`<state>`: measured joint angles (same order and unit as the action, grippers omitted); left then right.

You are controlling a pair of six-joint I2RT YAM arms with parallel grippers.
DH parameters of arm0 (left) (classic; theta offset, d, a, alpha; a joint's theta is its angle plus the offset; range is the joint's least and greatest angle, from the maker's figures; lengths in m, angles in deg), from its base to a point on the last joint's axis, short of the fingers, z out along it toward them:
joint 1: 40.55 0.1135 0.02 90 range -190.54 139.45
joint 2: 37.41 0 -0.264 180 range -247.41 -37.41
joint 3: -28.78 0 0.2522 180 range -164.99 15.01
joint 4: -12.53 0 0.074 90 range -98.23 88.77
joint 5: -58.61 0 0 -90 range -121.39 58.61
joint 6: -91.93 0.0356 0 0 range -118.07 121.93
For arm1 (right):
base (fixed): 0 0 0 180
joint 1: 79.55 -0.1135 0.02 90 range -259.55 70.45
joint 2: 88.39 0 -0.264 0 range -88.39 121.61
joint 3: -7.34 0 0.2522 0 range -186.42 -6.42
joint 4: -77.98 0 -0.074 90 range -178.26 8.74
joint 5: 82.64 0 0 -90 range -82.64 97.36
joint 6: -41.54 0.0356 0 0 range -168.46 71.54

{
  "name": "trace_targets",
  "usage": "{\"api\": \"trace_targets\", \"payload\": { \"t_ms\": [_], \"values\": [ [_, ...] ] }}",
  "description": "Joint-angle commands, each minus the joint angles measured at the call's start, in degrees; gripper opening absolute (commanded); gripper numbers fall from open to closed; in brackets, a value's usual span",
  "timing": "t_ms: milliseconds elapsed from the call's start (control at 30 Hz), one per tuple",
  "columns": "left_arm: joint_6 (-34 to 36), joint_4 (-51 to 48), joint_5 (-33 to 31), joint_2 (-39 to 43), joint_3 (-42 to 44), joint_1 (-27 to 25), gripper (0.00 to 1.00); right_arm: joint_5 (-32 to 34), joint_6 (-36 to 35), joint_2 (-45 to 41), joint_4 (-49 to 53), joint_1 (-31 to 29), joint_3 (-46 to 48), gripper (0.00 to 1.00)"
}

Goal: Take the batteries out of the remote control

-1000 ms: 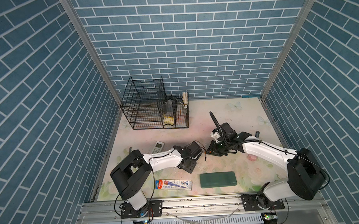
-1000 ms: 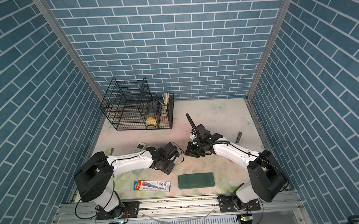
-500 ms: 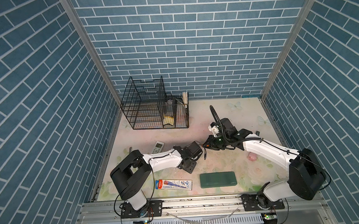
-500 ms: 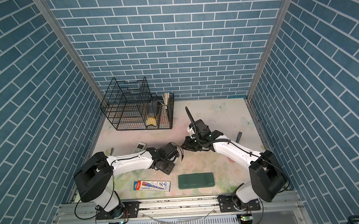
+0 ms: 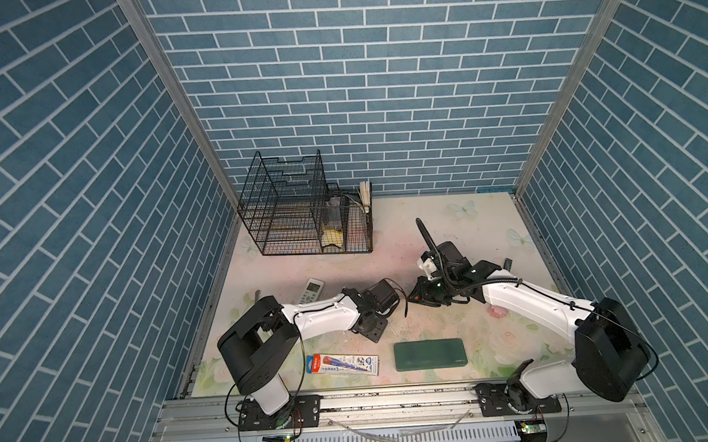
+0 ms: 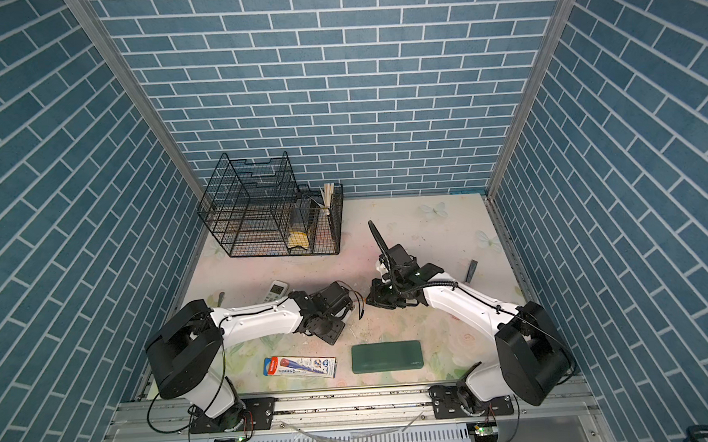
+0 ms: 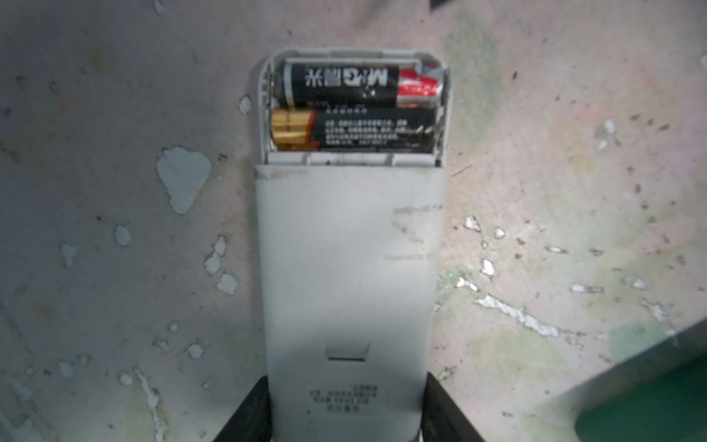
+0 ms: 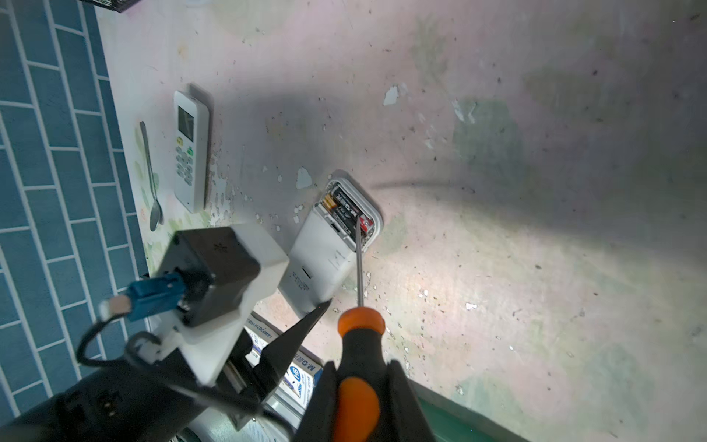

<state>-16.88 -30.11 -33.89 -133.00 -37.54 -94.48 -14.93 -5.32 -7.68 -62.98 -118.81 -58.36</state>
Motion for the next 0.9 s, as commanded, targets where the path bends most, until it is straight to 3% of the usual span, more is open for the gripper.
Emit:
{"api": "trace_targets", "payload": {
  "t_ms": [0, 867],
  "values": [
    [0.2, 4.3, 3.6, -4.5, 2.7, -1.5, 0.28, -0.4, 0.3, -0.9, -0.6, -0.2, 1.9, 0.00],
    [-0.5, 5.0, 4.0, -4.4, 3.3, -1.5, 0.27, -1.2, 3.6, -1.5, -4.3, -2.1, 4.5, 0.00]
  ]
}}
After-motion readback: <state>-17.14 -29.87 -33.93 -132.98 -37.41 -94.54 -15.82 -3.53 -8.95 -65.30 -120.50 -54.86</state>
